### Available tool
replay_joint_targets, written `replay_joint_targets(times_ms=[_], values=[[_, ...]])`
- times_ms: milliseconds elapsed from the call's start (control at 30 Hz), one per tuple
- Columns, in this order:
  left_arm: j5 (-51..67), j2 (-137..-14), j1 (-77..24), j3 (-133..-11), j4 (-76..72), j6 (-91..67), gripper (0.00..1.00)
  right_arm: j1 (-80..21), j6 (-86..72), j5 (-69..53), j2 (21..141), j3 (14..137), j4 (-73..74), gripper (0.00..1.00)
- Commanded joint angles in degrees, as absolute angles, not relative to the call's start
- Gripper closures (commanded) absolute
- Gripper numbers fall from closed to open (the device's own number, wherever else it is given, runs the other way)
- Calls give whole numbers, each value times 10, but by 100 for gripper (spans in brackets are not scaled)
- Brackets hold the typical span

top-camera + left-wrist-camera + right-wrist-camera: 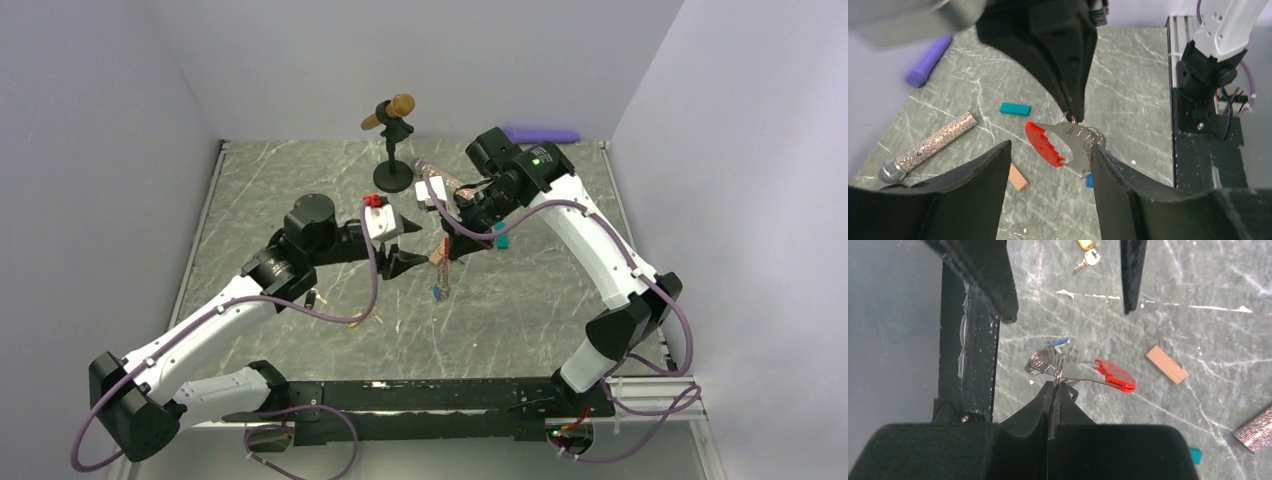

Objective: Put the keys on the keyring

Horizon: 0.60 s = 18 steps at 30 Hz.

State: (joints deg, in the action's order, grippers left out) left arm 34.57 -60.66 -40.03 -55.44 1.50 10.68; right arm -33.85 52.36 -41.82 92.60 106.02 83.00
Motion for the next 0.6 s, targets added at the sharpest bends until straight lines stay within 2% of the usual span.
replay_joint_targets(times_ms=[0, 267, 567], values=[[313, -621, -434, -574, 30, 177, 36, -352, 526, -374, 939, 1089, 859, 100], [280, -657, -468, -590, 12, 178, 42, -363, 520, -378, 951, 1101, 859, 100], [265, -688, -475, -619, 51, 175, 65, -363, 520, -389, 954, 1103, 859, 100]])
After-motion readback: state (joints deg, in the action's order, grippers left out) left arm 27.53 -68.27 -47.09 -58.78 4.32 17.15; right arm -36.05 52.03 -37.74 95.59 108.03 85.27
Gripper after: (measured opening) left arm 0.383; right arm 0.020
